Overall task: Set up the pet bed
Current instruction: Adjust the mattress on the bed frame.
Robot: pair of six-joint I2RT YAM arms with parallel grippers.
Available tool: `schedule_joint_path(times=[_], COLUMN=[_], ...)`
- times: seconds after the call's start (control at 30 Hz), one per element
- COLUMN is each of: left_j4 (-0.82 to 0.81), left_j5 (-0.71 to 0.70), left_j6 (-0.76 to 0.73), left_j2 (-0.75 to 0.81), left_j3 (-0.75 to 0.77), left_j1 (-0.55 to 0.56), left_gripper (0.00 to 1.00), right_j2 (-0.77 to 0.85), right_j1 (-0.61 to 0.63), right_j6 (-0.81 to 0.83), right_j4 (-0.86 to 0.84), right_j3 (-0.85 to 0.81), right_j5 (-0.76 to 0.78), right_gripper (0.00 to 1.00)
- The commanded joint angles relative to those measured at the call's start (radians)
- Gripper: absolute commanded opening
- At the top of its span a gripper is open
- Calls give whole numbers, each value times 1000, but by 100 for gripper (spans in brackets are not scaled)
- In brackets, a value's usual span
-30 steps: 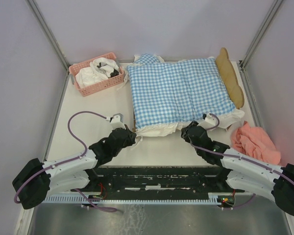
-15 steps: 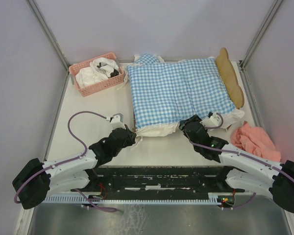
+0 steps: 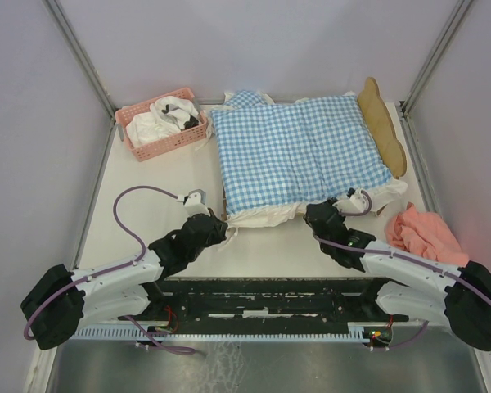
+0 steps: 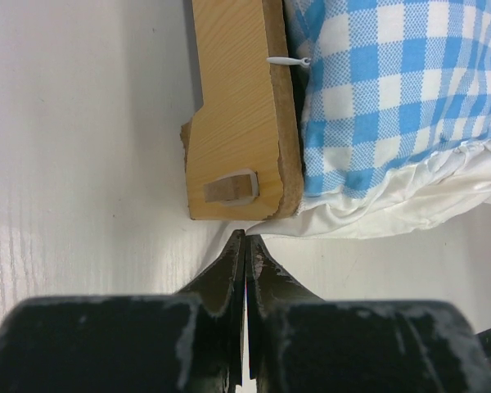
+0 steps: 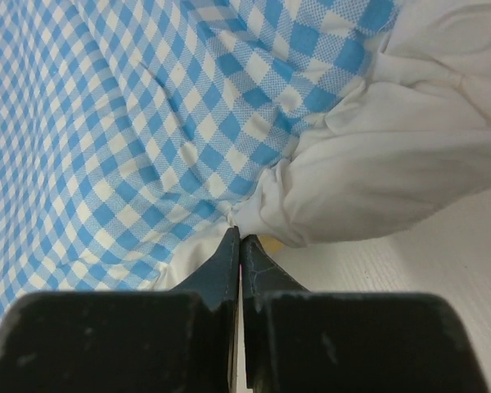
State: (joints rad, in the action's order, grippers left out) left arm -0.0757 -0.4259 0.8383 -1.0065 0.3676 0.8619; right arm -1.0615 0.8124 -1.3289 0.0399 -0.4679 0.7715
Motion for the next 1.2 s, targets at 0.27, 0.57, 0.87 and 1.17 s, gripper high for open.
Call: schedule_joint_path(times=[0.27, 0.57, 0.87, 1.17], left_j4=[41, 63, 121, 182], left_j5=[-92, -110, -114, -102], left_j6=[-31, -18, 4, -59], left_j2=[6, 6, 45, 165], left_j3=[30, 35, 60, 126], left_j1=[5, 4, 5, 4], left_gripper=[3, 3, 14, 45], right_j2=[10, -127, -62, 243], right_j1=[-28, -30, -30, -30], right_j6=[196, 241, 303, 435], right_j4=[-74, -140, -117, 204], right_j3=[180, 170, 153, 53], right_j5=[6, 16, -21, -90], right_gripper=[2, 2, 6, 55])
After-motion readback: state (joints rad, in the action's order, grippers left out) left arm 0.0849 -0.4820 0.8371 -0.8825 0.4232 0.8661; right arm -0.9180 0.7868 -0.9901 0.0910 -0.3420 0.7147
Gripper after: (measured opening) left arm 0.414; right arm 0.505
